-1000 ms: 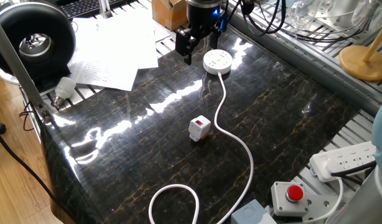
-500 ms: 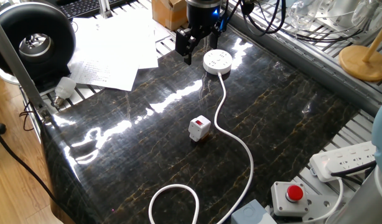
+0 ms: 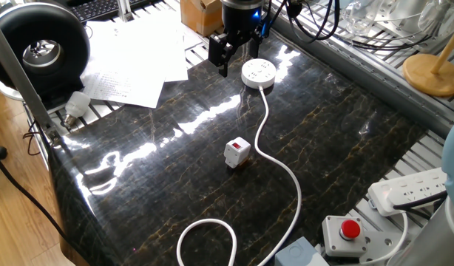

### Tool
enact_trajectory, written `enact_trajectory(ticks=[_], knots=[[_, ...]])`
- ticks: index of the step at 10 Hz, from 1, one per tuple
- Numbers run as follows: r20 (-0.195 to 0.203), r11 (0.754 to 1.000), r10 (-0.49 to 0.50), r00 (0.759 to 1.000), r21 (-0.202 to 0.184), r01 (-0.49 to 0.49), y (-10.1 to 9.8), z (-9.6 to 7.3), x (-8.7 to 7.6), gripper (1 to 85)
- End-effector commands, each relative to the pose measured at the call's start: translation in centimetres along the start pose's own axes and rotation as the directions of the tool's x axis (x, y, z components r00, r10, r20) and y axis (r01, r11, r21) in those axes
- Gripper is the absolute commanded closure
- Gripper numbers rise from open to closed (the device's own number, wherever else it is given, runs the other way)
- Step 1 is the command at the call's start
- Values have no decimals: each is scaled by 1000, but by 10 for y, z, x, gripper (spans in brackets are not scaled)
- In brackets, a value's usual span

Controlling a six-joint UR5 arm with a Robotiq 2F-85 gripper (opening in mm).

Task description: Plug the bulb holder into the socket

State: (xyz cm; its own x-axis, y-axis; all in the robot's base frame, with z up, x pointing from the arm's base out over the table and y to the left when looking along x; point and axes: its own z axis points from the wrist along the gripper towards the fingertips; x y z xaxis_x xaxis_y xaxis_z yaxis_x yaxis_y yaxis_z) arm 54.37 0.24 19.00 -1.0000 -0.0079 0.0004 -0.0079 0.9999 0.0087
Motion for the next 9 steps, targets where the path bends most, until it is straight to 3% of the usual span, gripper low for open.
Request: enact_trajectory(ticks=[1,9], knots=[[324,999,6,946,49,-23,-12,-14,-84,847],[324,999,-6,946,44,-9,-9,-14,-84,847]])
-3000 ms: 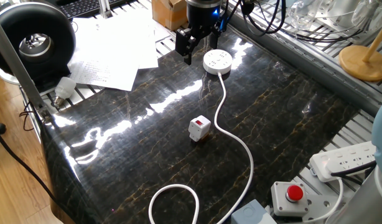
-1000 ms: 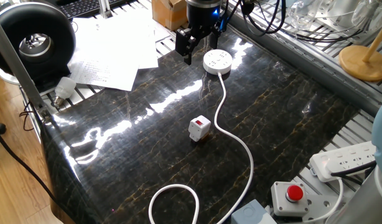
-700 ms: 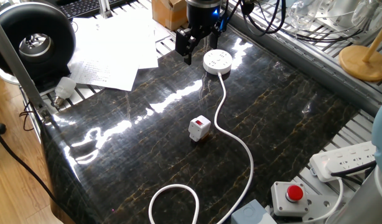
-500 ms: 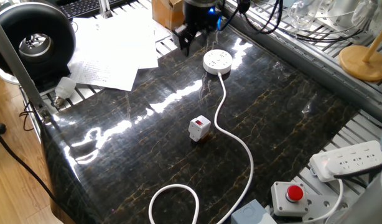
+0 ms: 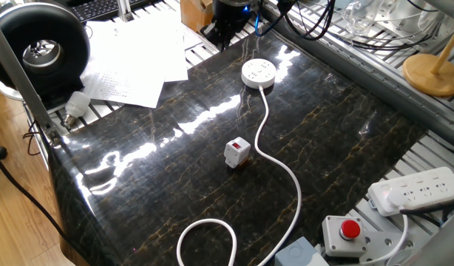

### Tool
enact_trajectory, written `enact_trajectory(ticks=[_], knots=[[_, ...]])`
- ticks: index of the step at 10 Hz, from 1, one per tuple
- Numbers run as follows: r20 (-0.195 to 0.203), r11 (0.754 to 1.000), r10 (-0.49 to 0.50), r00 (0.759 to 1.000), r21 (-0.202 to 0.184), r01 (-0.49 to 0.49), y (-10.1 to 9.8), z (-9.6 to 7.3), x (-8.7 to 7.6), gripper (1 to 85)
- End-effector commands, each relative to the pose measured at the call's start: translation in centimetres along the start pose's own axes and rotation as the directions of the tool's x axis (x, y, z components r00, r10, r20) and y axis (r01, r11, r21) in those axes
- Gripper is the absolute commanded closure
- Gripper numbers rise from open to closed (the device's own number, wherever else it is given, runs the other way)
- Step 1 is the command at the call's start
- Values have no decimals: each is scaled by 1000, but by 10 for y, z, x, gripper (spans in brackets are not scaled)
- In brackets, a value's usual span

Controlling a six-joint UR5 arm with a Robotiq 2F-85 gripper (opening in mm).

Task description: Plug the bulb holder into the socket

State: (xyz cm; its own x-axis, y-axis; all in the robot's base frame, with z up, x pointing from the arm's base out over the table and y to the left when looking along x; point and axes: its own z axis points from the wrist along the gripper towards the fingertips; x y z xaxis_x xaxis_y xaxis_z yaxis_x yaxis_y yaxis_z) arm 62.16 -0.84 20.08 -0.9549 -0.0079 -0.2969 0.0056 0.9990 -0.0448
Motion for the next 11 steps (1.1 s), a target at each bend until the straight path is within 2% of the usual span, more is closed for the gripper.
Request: enact_trajectory(ticks=[1,2,4,5,8,9,11], knots=[[26,999,-34,999,-30,35,7,-2,-6,847],[20,997,-59,998,-39,60,9,-2,-4,847],[-50,994,-97,994,-63,93,11,-8,8,847],[-116,993,-101,988,-71,93,11,-16,21,847],[-223,991,-123,967,-74,109,11,-44,49,847],[-246,989,-140,959,-86,123,14,-54,57,847],[-279,978,-177,944,-158,136,33,-74,70,847]])
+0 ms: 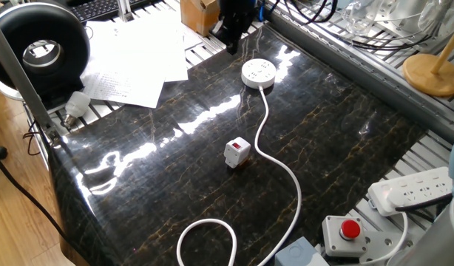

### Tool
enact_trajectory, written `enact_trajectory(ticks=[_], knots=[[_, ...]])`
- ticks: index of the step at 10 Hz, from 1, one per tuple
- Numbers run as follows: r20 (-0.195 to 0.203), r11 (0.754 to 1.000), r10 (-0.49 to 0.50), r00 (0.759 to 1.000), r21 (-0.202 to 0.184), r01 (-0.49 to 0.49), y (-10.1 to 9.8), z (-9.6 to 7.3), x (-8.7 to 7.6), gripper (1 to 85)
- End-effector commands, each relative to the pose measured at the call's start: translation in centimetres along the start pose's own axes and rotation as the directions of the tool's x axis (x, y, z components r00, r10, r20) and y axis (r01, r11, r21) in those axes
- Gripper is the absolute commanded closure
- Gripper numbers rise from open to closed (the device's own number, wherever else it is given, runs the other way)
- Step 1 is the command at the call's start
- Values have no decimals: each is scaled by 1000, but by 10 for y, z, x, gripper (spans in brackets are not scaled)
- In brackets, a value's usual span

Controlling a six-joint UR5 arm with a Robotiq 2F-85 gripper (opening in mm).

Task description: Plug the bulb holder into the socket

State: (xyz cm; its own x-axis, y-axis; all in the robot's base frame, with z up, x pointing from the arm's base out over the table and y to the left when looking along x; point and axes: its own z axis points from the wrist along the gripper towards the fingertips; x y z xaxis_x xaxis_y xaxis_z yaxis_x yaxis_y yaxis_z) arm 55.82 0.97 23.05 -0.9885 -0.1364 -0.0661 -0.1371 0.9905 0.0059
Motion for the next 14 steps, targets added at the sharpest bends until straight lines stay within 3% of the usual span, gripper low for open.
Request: enact_trajectory(ticks=[1,4,5,9,11,14], knots=[[-56,991,-35,998,-130,28,41,-24,20,847],[-40,994,-85,996,-70,82,23,-23,12,847],[-38,995,-94,995,-23,94,7,-23,9,847],[31,997,-72,997,5,72,-21,-25,-21,847],[39,996,-86,996,5,86,-43,-34,-31,847],[11,999,-39,999,7,39,-21,-42,-8,847]])
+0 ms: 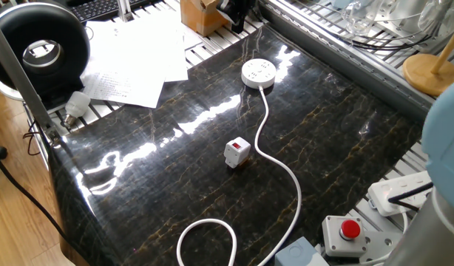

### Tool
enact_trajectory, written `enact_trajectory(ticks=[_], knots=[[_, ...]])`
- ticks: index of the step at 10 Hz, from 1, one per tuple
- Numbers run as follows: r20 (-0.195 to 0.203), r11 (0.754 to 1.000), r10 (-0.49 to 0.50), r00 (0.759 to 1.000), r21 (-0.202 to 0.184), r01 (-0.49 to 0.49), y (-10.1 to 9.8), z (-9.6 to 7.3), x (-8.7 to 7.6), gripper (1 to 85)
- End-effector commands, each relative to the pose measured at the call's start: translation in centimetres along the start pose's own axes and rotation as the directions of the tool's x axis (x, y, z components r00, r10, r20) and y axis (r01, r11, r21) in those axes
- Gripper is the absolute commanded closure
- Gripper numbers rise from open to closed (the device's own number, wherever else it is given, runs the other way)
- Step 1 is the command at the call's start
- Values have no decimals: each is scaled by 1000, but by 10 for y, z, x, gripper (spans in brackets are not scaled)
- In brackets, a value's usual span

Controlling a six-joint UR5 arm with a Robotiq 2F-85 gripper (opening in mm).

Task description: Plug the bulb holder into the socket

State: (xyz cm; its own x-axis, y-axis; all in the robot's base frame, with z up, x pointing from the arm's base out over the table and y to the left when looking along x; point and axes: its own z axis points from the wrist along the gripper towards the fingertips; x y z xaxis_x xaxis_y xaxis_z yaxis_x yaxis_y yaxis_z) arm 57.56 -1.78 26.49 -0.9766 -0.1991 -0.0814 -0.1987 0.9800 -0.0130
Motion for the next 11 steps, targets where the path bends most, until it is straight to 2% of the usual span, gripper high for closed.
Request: enact_trajectory(ticks=[1,2,4,5,7,8,10,11], knots=[[-12,999,41,999,-4,-41,17,-13,13,847],[-12,999,45,999,7,-45,18,-16,14,847],[0,999,33,999,3,-33,15,-15,11,847],[7,1000,27,1000,4,-27,12,-11,10,847],[35,1000,10,999,6,-10,7,13,3,847],[47,1000,-1,999,12,1,5,19,-2,847],[62,999,-48,997,14,48,5,19,-6,847],[44,996,-86,995,-8,86,11,19,-1,847]])
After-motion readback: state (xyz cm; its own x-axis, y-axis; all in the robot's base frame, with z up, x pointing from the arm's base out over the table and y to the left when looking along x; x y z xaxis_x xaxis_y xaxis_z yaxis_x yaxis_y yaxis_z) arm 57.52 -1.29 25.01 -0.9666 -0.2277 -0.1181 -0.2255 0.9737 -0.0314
